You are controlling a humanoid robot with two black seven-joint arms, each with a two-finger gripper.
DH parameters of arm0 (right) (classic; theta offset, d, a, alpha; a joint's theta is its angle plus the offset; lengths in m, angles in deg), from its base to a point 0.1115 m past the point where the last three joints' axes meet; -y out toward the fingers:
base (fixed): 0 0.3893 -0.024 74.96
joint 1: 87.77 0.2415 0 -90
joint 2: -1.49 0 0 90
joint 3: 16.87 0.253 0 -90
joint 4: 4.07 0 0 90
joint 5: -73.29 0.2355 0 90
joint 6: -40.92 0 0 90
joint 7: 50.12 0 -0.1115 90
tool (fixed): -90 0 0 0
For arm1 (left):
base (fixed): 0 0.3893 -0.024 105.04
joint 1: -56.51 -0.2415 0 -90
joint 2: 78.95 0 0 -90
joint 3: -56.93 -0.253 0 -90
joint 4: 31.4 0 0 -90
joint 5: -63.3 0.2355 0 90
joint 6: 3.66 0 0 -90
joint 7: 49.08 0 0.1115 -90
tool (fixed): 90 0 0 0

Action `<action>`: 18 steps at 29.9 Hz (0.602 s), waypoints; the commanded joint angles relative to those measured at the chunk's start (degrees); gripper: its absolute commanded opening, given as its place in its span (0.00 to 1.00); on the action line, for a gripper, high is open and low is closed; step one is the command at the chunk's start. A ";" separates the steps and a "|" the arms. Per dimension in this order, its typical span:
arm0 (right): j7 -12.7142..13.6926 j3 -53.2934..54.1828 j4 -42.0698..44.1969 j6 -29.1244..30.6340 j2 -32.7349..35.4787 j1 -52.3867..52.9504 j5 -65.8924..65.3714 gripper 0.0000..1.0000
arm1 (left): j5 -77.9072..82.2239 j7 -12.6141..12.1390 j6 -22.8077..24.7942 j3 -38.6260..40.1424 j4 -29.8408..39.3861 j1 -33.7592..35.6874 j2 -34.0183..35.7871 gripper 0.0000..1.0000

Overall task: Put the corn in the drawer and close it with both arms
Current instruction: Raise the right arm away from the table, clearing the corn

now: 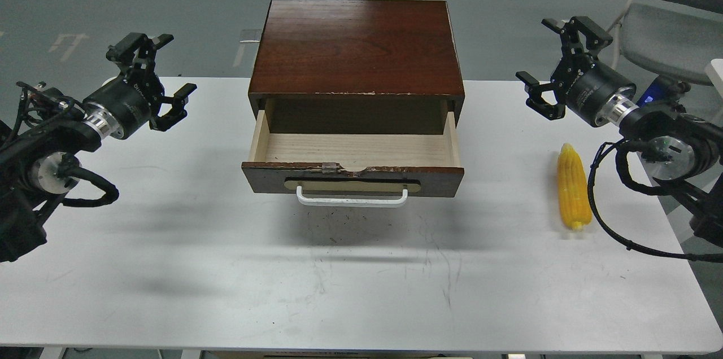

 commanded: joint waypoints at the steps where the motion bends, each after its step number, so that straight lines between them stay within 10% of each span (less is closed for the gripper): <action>1: 0.07 -0.44 0.11 -3.28 0.45 1.28 -0.18 1.00 | 0.00 0.00 0.00 -0.05 0.00 -0.01 -0.17 1.00; 18: 1.92 -2.90 0.11 -3.55 -0.87 1.63 -0.44 1.00 | -0.44 -0.70 0.00 0.12 0.70 2.19 -0.60 1.00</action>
